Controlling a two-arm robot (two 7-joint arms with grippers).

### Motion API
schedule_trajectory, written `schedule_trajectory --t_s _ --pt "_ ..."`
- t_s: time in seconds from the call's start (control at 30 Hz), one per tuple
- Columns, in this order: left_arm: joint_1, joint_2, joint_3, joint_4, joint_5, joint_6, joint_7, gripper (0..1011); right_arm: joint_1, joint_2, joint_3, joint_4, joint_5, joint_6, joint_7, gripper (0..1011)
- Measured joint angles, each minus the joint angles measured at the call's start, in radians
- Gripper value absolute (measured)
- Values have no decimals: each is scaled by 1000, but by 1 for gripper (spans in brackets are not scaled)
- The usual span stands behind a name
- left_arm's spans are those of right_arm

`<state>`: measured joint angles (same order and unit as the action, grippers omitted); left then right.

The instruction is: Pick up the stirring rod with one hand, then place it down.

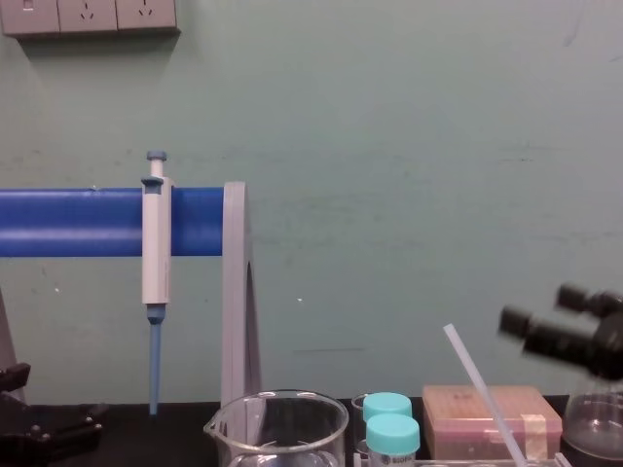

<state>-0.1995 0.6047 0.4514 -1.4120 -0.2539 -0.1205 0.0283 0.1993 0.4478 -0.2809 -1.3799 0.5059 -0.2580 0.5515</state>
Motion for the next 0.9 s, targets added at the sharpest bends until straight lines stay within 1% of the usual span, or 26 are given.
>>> schedule_trajectory --t_s 0.03,0.07,0.1,0.13,0.17,0.2,0.23,0.27,0.33,0.37,0.43,0.6,0.9 --pt "0 0 0 0 0 0 0 1000 -3 -5 12 -7 -8 -6 -27 1003" --pt "0 0 0 0 0 0 0 1000 -9 -13 36 -19 -30 -10 -87 1003" --pt "0 0 0 0 0 0 0 1000 -14 -18 49 -25 -46 -10 -125 1003" --pt "0 0 0 0 0 0 0 1000 -24 -26 70 -34 -76 5 -197 1003" --pt "0 0 0 0 0 0 0 1000 -24 -26 70 -34 -76 5 -197 1003" --pt "0 0 0 0 0 0 0 1000 -36 -34 92 -42 -111 54 -280 1003" --pt "0 0 0 0 0 0 0 1000 -36 -34 92 -42 -111 54 -280 1003" --pt "0 0 0 0 0 0 0 1000 -43 -36 100 -43 -122 88 -309 1003" --pt "0 0 0 0 0 0 0 1000 -49 -39 106 -43 -126 126 -328 1003" --pt "0 0 0 0 0 0 0 1000 -55 -42 109 -42 -125 160 -335 1003" --pt "0 0 0 0 0 0 0 1000 -60 -47 112 -36 -123 201 -337 1003" --pt "0 0 0 0 0 0 0 1000 -63 -53 112 -23 -125 251 -335 1003" --pt "0 0 0 0 0 0 0 1000 -63 -53 112 -23 -125 250 -333 1003"
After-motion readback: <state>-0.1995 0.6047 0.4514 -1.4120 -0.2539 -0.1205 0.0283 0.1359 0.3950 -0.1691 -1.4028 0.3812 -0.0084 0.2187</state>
